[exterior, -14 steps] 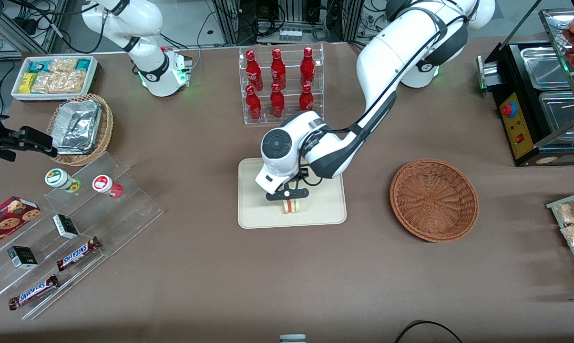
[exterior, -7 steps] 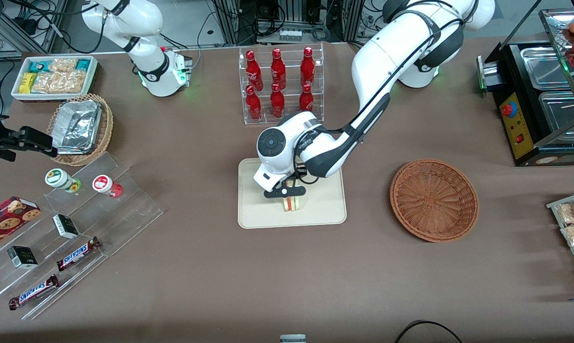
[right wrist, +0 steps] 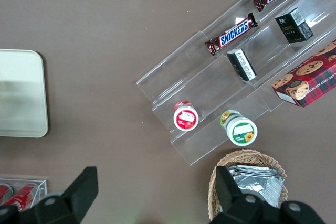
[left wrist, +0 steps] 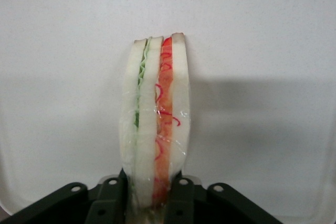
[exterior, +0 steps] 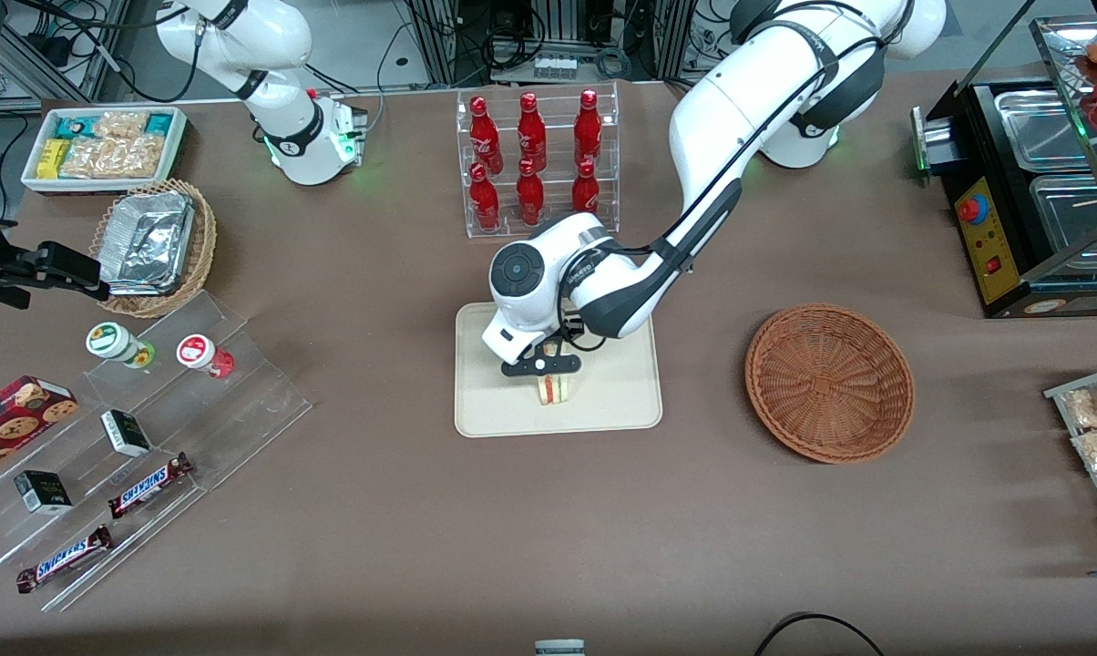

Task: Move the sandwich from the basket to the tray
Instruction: 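Lower the sandwich onto the beige tray with the left gripper, then open the left gripper and raise it off the sandwich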

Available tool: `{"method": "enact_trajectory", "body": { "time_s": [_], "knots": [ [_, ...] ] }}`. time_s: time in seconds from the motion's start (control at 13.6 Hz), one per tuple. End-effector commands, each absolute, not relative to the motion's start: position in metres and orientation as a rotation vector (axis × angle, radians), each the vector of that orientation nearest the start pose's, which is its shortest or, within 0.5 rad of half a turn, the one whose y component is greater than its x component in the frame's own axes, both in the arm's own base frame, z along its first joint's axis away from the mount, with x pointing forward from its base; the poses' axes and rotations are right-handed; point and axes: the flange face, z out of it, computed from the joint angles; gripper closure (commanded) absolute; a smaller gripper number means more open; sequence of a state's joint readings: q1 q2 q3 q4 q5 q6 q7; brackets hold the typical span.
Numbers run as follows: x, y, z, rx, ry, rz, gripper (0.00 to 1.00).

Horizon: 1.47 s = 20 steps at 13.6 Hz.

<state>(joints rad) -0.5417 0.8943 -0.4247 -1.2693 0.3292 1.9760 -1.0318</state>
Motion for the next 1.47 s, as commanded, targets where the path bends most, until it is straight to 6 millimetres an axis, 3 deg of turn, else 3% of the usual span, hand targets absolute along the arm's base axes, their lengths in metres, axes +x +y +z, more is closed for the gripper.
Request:
{"method": "enact_trajectory", "body": {
  "time_s": [0.0,0.52,0.74,1.03,1.25,1.4],
  "knots": [
    [0.494,-0.549,0.235,-3.068,-0.070,0.088,0.00],
    [0.497,-0.548,0.247,-3.077,-0.075,0.075,0.00],
    [0.508,-0.536,0.290,-3.066,-0.087,0.067,0.00],
    [0.512,-0.523,0.365,-3.047,-0.021,0.053,0.00],
    [0.537,-0.477,0.426,-3.082,0.085,0.074,0.00],
    [0.553,-0.443,0.451,-3.103,0.118,0.106,0.00]
  ]
}}
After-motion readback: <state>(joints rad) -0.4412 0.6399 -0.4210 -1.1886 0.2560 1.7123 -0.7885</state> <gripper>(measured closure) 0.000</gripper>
